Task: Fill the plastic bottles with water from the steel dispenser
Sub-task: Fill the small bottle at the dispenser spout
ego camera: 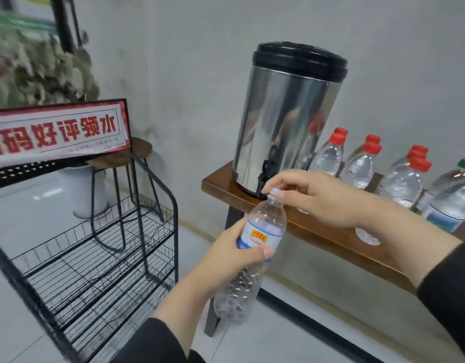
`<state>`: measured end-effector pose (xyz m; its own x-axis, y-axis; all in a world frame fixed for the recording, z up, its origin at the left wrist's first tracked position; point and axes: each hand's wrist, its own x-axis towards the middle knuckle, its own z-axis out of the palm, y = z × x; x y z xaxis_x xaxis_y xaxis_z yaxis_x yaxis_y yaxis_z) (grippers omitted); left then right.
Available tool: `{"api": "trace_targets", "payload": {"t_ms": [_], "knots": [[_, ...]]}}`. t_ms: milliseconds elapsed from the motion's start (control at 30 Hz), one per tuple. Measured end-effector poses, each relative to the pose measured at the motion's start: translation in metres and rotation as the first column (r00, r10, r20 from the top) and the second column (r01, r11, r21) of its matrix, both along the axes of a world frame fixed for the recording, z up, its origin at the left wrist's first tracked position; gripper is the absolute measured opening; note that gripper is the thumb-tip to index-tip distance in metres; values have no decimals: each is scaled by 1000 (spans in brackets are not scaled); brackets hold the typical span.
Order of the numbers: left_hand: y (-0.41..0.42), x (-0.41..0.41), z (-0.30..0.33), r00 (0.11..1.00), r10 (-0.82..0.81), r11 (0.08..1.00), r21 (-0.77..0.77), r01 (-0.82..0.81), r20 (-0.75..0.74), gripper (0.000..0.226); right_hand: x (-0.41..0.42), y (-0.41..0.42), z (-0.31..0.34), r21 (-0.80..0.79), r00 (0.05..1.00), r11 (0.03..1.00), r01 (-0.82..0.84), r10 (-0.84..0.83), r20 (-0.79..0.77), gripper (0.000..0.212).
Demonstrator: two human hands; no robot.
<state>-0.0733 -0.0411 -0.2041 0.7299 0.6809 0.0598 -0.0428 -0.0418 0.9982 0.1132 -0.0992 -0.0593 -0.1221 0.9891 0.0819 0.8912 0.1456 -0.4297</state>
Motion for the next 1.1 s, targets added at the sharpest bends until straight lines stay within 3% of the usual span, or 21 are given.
{"api": "trace_targets", "payload": {"t_ms": [133, 267, 367, 500, 600, 667, 900, 1100], "knots": [[14, 11, -7, 998, 2, 998, -64, 1, 56, 65, 5, 23, -13, 124, 998, 991, -42, 48, -45, 20], [30, 26, -16, 997, -6, 996, -87, 13, 72, 62, 13, 50, -29, 194, 996, 981, 20, -2, -94, 29], [44, 35, -32, 999, 25, 996, -90, -21, 47, 56, 24, 66, -41, 317, 982, 938, 138, -87, -168, 28], [62, 40, -66, 992, 129, 991, -13, -130, -11, 54, 45, 81, -43, 455, 931, 819, 350, -251, -264, 45], [75, 49, -91, 978, 207, 978, 0, -207, -23, 60, 60, 91, -38, 425, 906, 804, 415, -321, -276, 29], [82, 59, -105, 975, 222, 975, 6, -222, -14, 65, 64, 98, -38, 382, 915, 833, 400, -337, -223, 20], [98, 95, -134, 962, 270, 962, 40, -271, 34, 73, 49, 110, -36, 168, 947, 947, 273, -295, 130, 29], [103, 105, -133, 960, 262, 964, 26, -266, 102, 73, 50, 114, -38, 218, 930, 944, 246, -294, 223, 29]]}}
